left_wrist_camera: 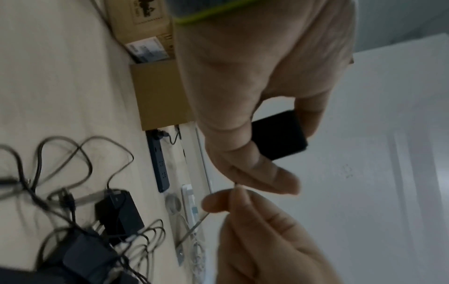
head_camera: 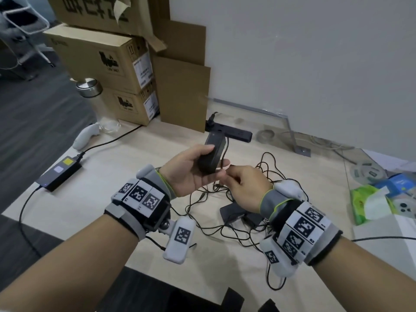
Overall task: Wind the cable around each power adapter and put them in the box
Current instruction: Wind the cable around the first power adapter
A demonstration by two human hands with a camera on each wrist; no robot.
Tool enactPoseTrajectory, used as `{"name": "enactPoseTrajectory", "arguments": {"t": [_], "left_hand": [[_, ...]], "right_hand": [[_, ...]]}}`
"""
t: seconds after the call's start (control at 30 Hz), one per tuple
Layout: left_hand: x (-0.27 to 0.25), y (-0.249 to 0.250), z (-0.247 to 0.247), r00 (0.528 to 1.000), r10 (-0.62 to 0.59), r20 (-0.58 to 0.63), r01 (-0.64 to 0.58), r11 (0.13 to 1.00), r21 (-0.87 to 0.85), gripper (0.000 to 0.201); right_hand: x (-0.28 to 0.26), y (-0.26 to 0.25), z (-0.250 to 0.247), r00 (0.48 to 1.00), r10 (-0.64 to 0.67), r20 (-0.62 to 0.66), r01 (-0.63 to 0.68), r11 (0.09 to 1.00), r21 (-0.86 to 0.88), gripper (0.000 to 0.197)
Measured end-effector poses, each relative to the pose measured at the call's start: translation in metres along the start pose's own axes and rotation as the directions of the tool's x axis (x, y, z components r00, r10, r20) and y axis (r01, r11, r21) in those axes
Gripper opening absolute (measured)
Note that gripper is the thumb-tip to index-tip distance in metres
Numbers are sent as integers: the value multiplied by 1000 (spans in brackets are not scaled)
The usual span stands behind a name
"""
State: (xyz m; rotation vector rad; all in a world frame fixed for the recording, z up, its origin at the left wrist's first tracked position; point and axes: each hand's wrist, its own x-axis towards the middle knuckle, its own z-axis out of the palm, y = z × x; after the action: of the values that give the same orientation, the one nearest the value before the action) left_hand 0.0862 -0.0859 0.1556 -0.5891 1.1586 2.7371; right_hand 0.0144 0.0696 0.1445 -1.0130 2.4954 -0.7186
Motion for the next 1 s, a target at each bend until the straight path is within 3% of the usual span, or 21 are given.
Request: {"name": "enactPoseTrajectory", "arguments": {"t": [0.1,0.17,0.2,0.27,0.33,0.53,0.6,0.7,0.77,0.83,0.9,1.0], "left_hand": [[6,-4,-1,979,164,-121,-138,971,193,21],[11,-6,-8,935,299,-190,-193,879,435,32],[13,-6,-12,909,372,-188,-195,778,597,44],[15,-8,-18,887,453,-84,-167,487,857,61],[15,-11,-19,896,445,19,-158,278,947,65],[14,-9,-10,947,257,190,-206,34,978,66],[11,-8,-5,950,160,268,-276,30,961,53],[6,-8,-2,929,109,355,-368,148,918,48],[2,-7,-1,930,74,361,-368,258,894,47],[-1,-9,-1,935,43,352,-345,340,875,44],[-3,-10,2,936,35,349,-334,392,857,43],[-4,-12,2,947,69,315,-309,467,828,59]], "right_hand": [[-4,7,2,1000,2,-9,-2,1000,-22,35],[-8,16,0,999,28,-19,-28,999,-35,34],[-10,19,-2,999,34,-24,-35,999,-41,33],[-13,22,-10,999,33,-35,-34,999,-37,26],[-13,21,-17,999,6,-44,-8,999,-44,18],[-6,9,-36,955,-234,-184,220,971,-97,7],[-2,8,-39,947,-251,-201,244,968,-61,10],[4,10,-42,953,-159,-260,184,980,73,22],[6,12,-45,965,-74,-251,121,976,179,27],[7,16,-49,988,-27,-152,74,949,308,24],[9,19,-53,996,-44,-77,72,909,410,19],[11,19,-59,994,-84,-75,107,917,385,20]]}}
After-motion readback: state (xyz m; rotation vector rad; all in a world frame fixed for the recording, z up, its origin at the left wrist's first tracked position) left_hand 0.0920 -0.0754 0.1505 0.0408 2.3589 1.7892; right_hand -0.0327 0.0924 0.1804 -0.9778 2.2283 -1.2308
